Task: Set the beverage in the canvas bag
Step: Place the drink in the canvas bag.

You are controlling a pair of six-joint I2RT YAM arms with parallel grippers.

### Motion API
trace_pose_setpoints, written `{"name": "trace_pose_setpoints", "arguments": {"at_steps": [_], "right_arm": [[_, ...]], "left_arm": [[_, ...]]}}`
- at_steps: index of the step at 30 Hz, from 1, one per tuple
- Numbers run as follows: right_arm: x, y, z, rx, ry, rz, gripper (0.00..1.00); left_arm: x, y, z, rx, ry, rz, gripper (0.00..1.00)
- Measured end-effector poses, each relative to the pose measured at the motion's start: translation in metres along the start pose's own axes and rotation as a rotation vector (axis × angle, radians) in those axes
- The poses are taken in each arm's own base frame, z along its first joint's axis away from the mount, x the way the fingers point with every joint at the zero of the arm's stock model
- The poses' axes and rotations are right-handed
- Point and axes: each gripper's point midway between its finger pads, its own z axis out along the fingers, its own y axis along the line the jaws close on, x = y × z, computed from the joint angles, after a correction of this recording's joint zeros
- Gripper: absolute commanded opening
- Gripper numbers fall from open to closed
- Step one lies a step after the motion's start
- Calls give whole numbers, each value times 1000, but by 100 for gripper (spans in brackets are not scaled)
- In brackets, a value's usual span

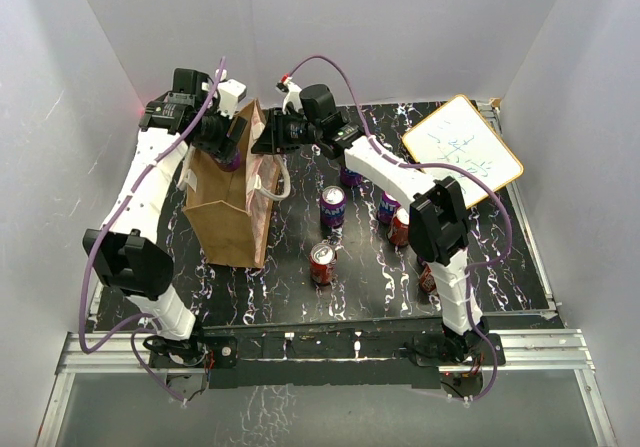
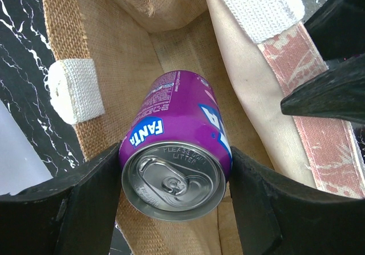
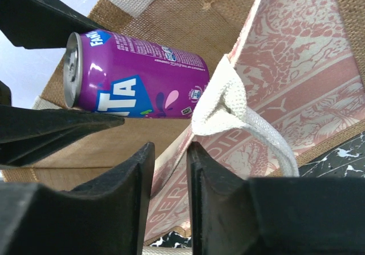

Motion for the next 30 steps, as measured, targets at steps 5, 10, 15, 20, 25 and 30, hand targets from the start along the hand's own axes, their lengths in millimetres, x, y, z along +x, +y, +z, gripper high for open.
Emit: {"name": "trace_pose_setpoints", "arguments": {"at_steps": [5,10,15,20,25,30], "right_arm": [[0,-1,1,19,-6,2,8],[1,-4,1,37,-7,17,8],[5,-6,-4,59,-5,32,8],[4,-5,-7,68,-10,31,8],[3,-6,-12,95,-13,29,8],[4,-7,-25,140,-20,8,8]], "left_arm": [[-1,-1,8,13,-1,2,0],[-9,1,12,12,-30,28,0],[-9,-4,26,43,-18,86,0],[0,-5,45,66,22,145,0],[7,-5,55,69,36,206,0],[13,-2,63,61,45,251,0]]}}
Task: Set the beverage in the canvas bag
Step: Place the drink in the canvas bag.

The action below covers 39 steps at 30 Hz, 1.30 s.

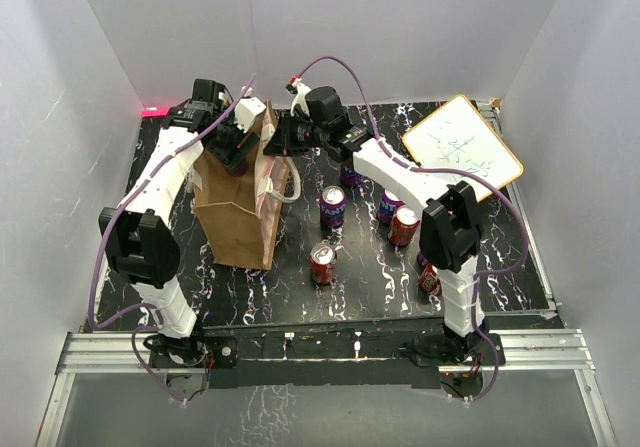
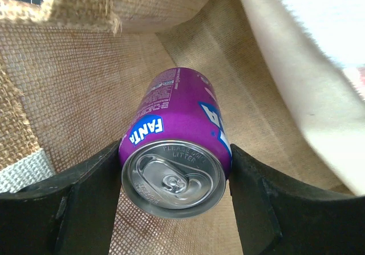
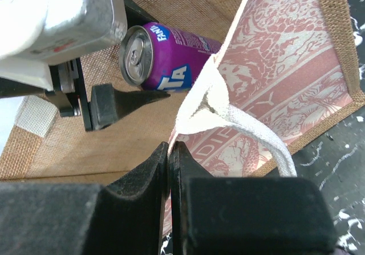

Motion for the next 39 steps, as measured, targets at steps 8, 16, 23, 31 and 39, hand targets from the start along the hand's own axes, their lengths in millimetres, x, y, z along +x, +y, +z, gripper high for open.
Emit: {"name": "trace_pose_setpoints", "arguments": {"at_steps": [8,16,23,31,39], "right_arm": [[5,-12,-17,52,1,-28,8],[20,-38,-21,77,33,-25,8],[20,-37,-21,53,35,-59,8],[17,-36,-22,22,32,-100,8],[15,-37,-24,11,35,-104,8]], "left_arm": [[-1,-2,13,2,-24,-17,0],[1,-15,38,50,-59,-65,0],[-2,-17,60,56,-86,-52,0],[-16,-7,79,24,-142,-40,9],[-18,-7,85,12,-155,-33,29]]}}
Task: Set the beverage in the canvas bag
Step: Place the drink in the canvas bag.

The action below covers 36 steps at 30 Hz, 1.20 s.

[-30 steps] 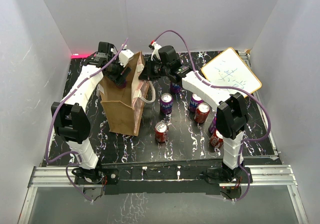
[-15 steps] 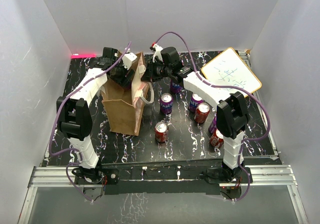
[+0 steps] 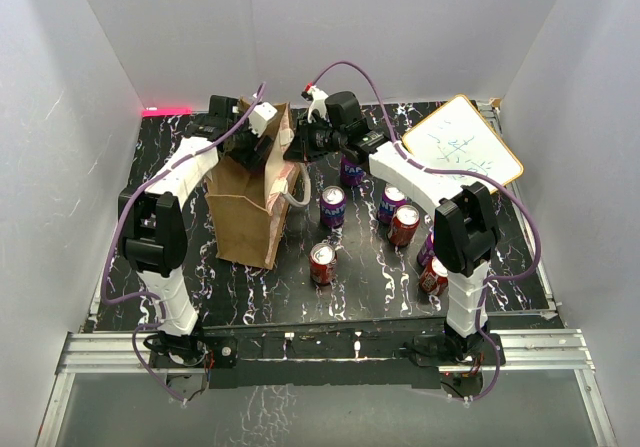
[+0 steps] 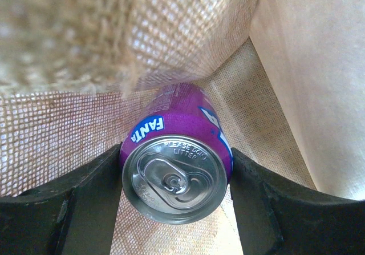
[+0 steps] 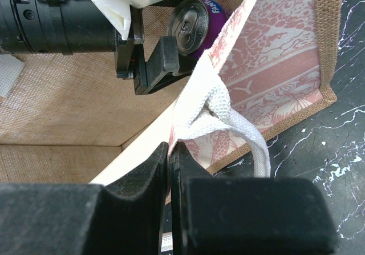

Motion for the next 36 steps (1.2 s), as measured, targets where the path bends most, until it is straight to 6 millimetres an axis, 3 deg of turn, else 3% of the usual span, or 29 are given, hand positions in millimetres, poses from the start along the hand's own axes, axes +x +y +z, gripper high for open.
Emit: {"name": "trace_pose_setpoints", "arguments": {"at_steps": [14,20,36], "right_arm": [[1,-1,1,-5,-5,-16,8],[0,0,1,-10,-6,-20,8],[1,0,0,-22,-2,-18,8]], "left_arm": [[1,-4,8,9,-9,-1,62],[3,-6,11,10,-14,-8,82],[0,-10,7,36,-20,-25,94]]}}
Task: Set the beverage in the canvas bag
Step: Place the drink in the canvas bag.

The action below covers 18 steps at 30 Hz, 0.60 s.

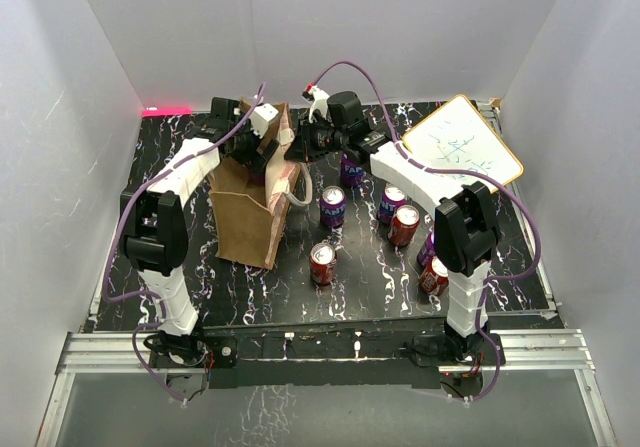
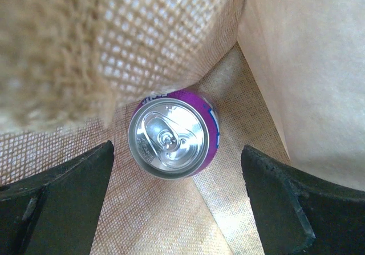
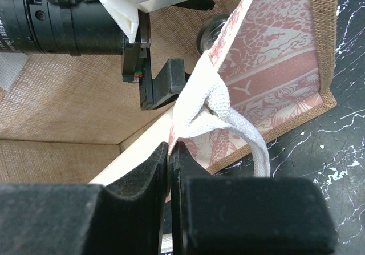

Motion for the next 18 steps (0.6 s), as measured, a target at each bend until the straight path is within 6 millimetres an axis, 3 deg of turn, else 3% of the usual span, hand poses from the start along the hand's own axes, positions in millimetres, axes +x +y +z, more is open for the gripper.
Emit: {"name": "trace_pose_setpoints", "arguments": {"at_steps": [10,18], "right_arm": [[0,2,0,-12,2,-1,8],[-1,3,0,-15,0,6,10]], "left_arm": [[-15,-11,-22,70,-10,-23,97],[-55,-12,-65,74,-120,-9,97]]}}
